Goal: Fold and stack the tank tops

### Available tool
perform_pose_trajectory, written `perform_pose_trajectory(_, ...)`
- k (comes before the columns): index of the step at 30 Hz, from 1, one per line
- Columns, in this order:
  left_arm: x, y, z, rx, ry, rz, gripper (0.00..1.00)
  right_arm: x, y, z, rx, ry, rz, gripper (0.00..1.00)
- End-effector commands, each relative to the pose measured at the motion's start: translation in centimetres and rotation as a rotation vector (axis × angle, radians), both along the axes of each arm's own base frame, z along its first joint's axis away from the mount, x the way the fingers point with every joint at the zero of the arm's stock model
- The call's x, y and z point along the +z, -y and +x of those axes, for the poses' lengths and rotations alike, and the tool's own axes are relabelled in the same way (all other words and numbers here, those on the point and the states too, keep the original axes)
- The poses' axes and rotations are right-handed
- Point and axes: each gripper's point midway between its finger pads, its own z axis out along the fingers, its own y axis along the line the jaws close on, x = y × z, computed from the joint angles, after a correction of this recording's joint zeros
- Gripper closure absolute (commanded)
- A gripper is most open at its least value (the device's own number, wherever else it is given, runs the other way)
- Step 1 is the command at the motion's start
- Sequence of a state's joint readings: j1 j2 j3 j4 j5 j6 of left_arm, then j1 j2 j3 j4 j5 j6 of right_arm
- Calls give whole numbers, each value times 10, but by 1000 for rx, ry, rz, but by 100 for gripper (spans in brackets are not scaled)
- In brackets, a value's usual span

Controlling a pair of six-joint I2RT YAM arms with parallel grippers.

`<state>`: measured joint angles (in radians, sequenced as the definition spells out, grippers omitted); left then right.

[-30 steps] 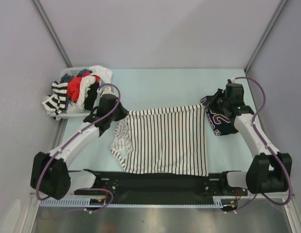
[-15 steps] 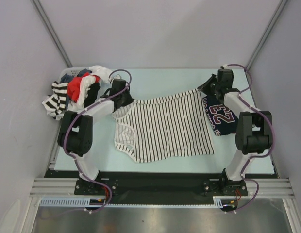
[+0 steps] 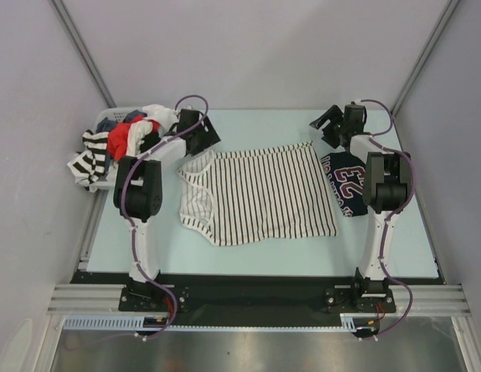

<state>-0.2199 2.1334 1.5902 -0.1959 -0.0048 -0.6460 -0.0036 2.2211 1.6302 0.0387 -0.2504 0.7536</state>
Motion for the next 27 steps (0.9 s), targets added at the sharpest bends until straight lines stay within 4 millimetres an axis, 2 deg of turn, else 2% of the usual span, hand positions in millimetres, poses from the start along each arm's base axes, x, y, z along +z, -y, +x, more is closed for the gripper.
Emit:
perform_pose_trajectory(1, 41, -4, 26, -17, 87, -5, 8, 40, 11, 28, -9, 125, 2, 12)
perform_pose_trajectory(3, 56, -7, 26, -17, 107, 11, 3, 42, 10, 22, 4, 124, -7, 12)
perform_pose_trajectory(4, 57, -12, 22, -6, 106, 38, 2, 60, 9, 19, 6, 163, -6, 14)
perform_pose_trajectory(5, 60, -13, 18, -9, 108, 41, 2, 46, 7, 7, 14, 136, 0, 21)
perform_pose_trajectory(6, 80, -12, 12, -14, 144, 37, 2, 49, 6, 2, 24, 145, 4, 25)
perform_pose_trajectory(7, 73, -11, 1, -29, 130, 50, 2, 54, 3, -5, 43, 149, 6, 30)
perform_pose_trajectory(8, 78, -9, -5, -36, 140, 58, 2, 55, 2, -19, 50, 134, 4, 36)
perform_pose_trajectory(9, 96, -12, -13, -22, 171, 78, 2, 57, 1, -27, 60, 130, 1, 39)
perform_pose_trajectory(10, 86, -6, -31, -41, 137, 104, 2, 57, -1, -37, 77, 118, 4, 42)
perform_pose_trajectory(11, 87, -5, -40, -43, 134, 122, 2, 76, -2, -47, 81, 144, -2, 47)
perform_pose_trajectory(12, 84, -6, -50, -39, 122, 153, 2, 63, -1, -63, 78, 103, -6, 48)
perform_pose_trajectory(13, 87, -2, -68, -49, 121, 171, 3, 61, 0, -74, 76, 80, -10, 49)
perform_pose_trajectory(16, 80, -7, -100, -42, 90, 177, 4, 68, 2, -116, 72, 66, -32, 50)
perform_pose_trajectory(19, 65, -19, -121, -28, 52, 210, 9, 66, 3, -158, 65, 50, -54, 51)
perform_pose_trajectory(21, 58, -32, -131, -8, 13, 264, 11, 68, 3, -177, 75, 61, -62, 51)
perform_pose_trajectory(22, 56, -41, -133, 12, 3, 313, 12, 63, 1, -196, 80, 53, -63, 51)
perform_pose_trajectory(23, 50, -46, -135, 17, -18, 343, 13, 63, 0, -205, 87, 59, -67, 51)
perform_pose_trajectory(27, 37, -53, -136, 2, -65, 401, 21, 52, 1, -244, 102, 37, -94, 49)
